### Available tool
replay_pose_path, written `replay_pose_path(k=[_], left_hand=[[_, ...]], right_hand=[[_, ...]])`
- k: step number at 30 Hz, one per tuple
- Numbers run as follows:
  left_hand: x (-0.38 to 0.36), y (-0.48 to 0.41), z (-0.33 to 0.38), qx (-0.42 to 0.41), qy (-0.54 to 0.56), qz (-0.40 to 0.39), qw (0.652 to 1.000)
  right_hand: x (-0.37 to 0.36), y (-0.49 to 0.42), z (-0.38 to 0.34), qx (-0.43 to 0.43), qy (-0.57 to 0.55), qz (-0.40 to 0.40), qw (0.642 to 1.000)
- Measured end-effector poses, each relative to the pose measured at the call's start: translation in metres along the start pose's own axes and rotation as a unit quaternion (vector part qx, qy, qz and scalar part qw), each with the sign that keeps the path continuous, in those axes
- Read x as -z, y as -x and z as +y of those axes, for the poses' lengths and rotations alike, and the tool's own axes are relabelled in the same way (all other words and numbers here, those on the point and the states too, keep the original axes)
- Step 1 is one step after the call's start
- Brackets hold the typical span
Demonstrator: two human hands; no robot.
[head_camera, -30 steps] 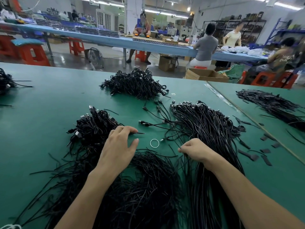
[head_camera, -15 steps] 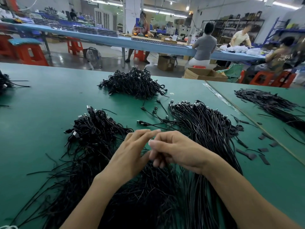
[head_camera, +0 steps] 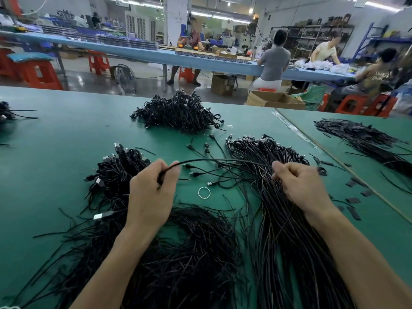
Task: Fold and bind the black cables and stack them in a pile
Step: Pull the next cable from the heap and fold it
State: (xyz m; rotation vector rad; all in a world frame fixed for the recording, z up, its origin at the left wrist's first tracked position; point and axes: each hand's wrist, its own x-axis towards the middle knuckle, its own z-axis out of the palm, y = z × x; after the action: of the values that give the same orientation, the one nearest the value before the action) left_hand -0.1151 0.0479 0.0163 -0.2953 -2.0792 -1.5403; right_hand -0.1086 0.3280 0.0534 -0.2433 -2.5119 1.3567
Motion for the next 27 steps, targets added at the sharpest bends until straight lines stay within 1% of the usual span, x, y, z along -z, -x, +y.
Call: replay_pose_path(k=[1, 3, 4, 6, 7, 8, 10, 11, 13, 15, 17, 19, 20, 21, 22, 23, 25, 27], left_hand=[[-0.001, 0.002, 0.001, 0.000, -0.022, -0.027, 0.999], [-0.004, 0.005, 0.003, 0.008, -0.061, -0.098, 0.993], [-0.006, 0.008, 0.005, 0.014, -0.069, -0.133, 0.989], [-0.008, 0.011, 0.008, 0.024, -0.084, -0.196, 0.977], [-0.008, 0.012, 0.009, 0.029, -0.102, -0.221, 0.969], [-0.008, 0.013, 0.009, 0.033, -0.128, -0.242, 0.961], [-0.007, 0.013, 0.007, 0.041, -0.187, -0.268, 0.944], [-0.007, 0.013, 0.007, 0.045, -0.202, -0.275, 0.939], [-0.008, 0.013, 0.007, 0.042, -0.198, -0.282, 0.938], [-0.008, 0.012, 0.010, 0.039, -0.158, -0.280, 0.946], [-0.005, 0.012, 0.013, 0.054, -0.094, -0.292, 0.950], [-0.003, 0.011, 0.019, 0.072, -0.017, -0.345, 0.936], [-0.003, 0.012, 0.023, 0.079, 0.030, -0.384, 0.919], [-0.003, 0.013, 0.028, 0.090, 0.085, -0.422, 0.898], [-0.003, 0.015, 0.033, 0.105, 0.146, -0.449, 0.875], [-0.003, 0.016, 0.037, 0.119, 0.207, -0.460, 0.855], [0.000, 0.016, 0.044, 0.147, 0.313, -0.443, 0.827], [0.002, 0.013, 0.045, 0.168, 0.389, -0.385, 0.820]], right_hand=[[-0.001, 0.000, 0.003, 0.019, 0.059, -0.036, 0.997], [-0.009, 0.006, -0.001, 0.060, 0.138, -0.114, 0.982], [-0.015, 0.009, -0.004, 0.086, 0.170, -0.146, 0.971], [-0.027, 0.016, -0.012, 0.156, 0.202, -0.181, 0.950], [-0.031, 0.021, -0.017, 0.185, 0.192, -0.188, 0.945], [-0.035, 0.025, -0.021, 0.201, 0.154, -0.198, 0.947], [-0.040, 0.031, -0.031, 0.210, 0.072, -0.216, 0.951], [-0.042, 0.033, -0.036, 0.224, 0.058, -0.215, 0.949], [-0.045, 0.036, -0.043, 0.273, 0.060, -0.196, 0.940], [-0.045, 0.037, -0.048, 0.284, 0.046, -0.150, 0.946], [-0.040, 0.033, -0.050, 0.242, -0.004, -0.079, 0.967], [-0.036, 0.026, -0.051, 0.177, -0.074, -0.013, 0.981], [-0.036, 0.023, -0.052, 0.143, -0.108, 0.000, 0.984], [-0.038, 0.022, -0.054, 0.112, -0.134, -0.009, 0.985], [-0.043, 0.023, -0.056, 0.096, -0.136, -0.031, 0.986], [-0.048, 0.026, -0.057, 0.100, -0.115, -0.060, 0.986], [-0.060, 0.035, -0.055, 0.134, -0.053, -0.139, 0.980], [-0.067, 0.045, -0.053, 0.155, -0.001, -0.228, 0.961]])
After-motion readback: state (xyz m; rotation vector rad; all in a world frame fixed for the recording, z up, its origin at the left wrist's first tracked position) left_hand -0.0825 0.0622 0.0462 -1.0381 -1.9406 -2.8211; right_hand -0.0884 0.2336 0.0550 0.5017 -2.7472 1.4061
